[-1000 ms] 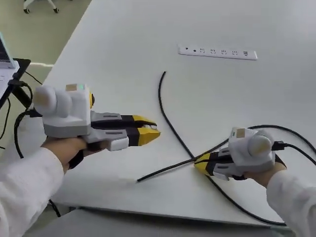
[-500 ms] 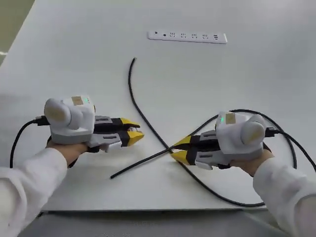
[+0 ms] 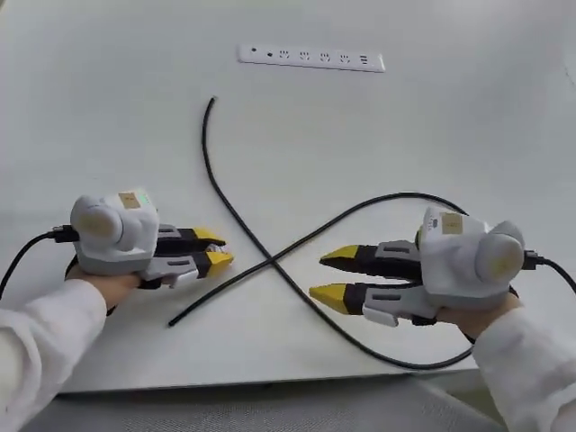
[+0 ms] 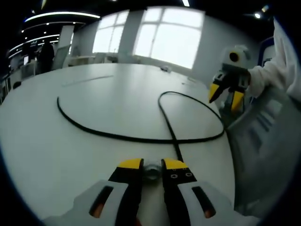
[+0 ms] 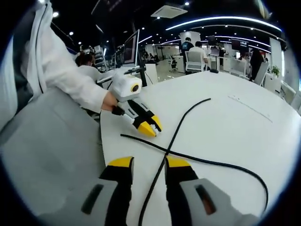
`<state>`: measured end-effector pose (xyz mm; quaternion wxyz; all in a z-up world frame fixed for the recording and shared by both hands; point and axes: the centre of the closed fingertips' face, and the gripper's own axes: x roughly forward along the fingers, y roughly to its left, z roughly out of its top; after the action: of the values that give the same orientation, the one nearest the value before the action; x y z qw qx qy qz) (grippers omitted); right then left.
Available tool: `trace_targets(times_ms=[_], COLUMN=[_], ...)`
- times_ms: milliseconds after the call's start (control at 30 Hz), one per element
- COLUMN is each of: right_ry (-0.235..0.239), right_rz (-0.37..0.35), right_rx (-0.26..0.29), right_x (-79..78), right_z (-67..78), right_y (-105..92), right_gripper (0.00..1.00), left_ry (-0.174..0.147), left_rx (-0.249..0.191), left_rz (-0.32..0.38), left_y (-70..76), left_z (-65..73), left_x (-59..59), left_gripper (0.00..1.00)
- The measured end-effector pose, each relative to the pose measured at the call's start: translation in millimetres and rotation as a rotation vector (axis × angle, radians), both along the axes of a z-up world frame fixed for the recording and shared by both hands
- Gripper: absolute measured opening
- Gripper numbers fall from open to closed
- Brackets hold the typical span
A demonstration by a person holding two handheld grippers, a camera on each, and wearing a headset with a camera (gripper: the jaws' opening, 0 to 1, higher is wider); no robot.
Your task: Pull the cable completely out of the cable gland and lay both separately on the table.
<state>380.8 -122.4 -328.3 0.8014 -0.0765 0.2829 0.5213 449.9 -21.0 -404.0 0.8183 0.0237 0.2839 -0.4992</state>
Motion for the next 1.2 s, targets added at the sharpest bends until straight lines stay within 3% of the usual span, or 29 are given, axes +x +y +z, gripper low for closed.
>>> trace_targets(times_ms=[33, 67, 100, 267, 333, 400, 467, 567, 633, 667, 700, 900, 1033, 1200], right_ry=[-0.006, -0.011, -0.013, -0.027, -0.034, -0.037, -0.043, -0.036, -0.035, -0.031, -0.028, -0.021, -0.015, -0.011], right_rz=[-0.014, -0.024, -0.038, -0.075, -0.105, -0.138, -0.168, -0.19, -0.196, -0.198, -0.2, -0.217, -0.227, -0.236], right_rx=[-0.002, 0.0, 0.006, -0.005, 0.009, 0.039, 0.072, 0.098, 0.097, 0.094, 0.086, 0.061, 0.055, 0.043], right_x=[0.8, 1.1, 1.0, 3.7, 6.6, 9.1, 11.1, 11.0, 9.5, 8.5, 8.0, -4.9, -13.8, -22.6], right_z=[1.0, 2.9, 6.7, 14.0, 20.7, 28.6, 37.7, 48.1, 53.5, 55.3, 56.1, 64.9, 69.2, 75.0], right_y=[-5.0, -6.7, -9.4, -23.5, -28.6, -31.7, -35.4, -39.4, -42.0, -43.2, -47.7, -61.4, -67.1, -74.1], right_gripper=[0.26, 0.26, 0.26, 0.28, 0.28, 0.29, 0.31, 0.35, 0.38, 0.39, 0.41, 0.46, 0.46, 0.48], left_ry=[0.002, -0.019, 0.002, 0.015, 0.023, 0.023, 0.044, 0.029, 0.074, 0.057, 0.019, 0.043, 0.043, 0.069], left_rx=[0.016, -0.013, -0.003, 0.014, 0.002, -0.016, -0.039, -0.072, -0.099, -0.101, -0.105, -0.115, -0.137, -0.155], left_rz=[0.006, 0.002, 0.02, 0.042, 0.065, 0.091, 0.104, 0.132, 0.171, 0.177, 0.186, 0.244, 0.301, 0.366], left_y=[2.8, 0.2, 3.4, 8.9, 12.2, 16.2, 20.3, 31.0, 39.0, 42.9, 49.2, 76.5, 94.6, 118.0], left_z=[-2.8, 1.8, 0.6, 4.5, 10.5, 23.4, 38.7, 66.5, 83.2, 91.1, 104.6, 148.3, 166.7, 173.4], left_x=[-0.2, 1.5, 1.3, 0.7, 1.2, 1.6, -0.4, -0.8, -3.5, -4.3, -5.9, -33.4, -49.0, -69.3], left_gripper=[0.17, 0.17, 0.18, 0.25, 0.26, 0.27, 0.33, 0.4, 0.48, 0.52, 0.54, 0.68, 0.73, 0.75])
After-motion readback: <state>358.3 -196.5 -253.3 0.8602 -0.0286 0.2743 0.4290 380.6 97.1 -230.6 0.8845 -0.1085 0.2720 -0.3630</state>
